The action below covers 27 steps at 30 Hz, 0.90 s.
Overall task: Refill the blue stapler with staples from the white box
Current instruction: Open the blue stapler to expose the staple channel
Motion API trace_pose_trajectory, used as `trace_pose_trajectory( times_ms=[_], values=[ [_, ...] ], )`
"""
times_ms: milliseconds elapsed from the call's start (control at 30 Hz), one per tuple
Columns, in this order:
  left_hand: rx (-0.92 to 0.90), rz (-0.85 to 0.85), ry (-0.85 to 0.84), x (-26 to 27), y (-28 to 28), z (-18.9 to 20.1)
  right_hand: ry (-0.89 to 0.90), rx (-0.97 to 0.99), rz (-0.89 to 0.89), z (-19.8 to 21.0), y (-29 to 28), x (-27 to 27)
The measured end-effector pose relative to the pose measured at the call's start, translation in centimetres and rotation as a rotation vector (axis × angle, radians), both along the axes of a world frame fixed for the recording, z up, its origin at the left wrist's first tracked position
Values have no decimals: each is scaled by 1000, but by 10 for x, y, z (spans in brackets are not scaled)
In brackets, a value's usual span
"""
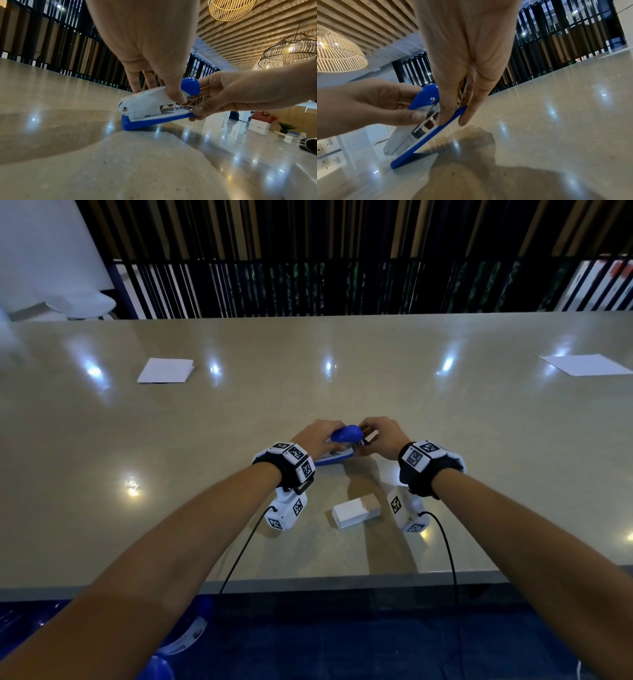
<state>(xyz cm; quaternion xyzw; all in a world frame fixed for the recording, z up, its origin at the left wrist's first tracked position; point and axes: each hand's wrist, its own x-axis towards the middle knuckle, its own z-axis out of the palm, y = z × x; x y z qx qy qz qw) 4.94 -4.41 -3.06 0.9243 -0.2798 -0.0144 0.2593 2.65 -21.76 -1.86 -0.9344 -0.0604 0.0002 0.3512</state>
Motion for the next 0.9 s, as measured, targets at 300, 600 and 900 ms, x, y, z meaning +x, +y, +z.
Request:
trace_pose_trajectory(
  times_ms=[300, 600, 900],
  values=[
    [-3, -11, -49, 1, -12, 2, 52, -10, -91, -14, 7, 0],
    [-187, 97, -61, 5, -3, 3, 48, -102, -108, -7, 10, 3],
    [-333, 38, -72, -2, 5, 5, 63, -110, -189, -24, 5, -1]
  ],
)
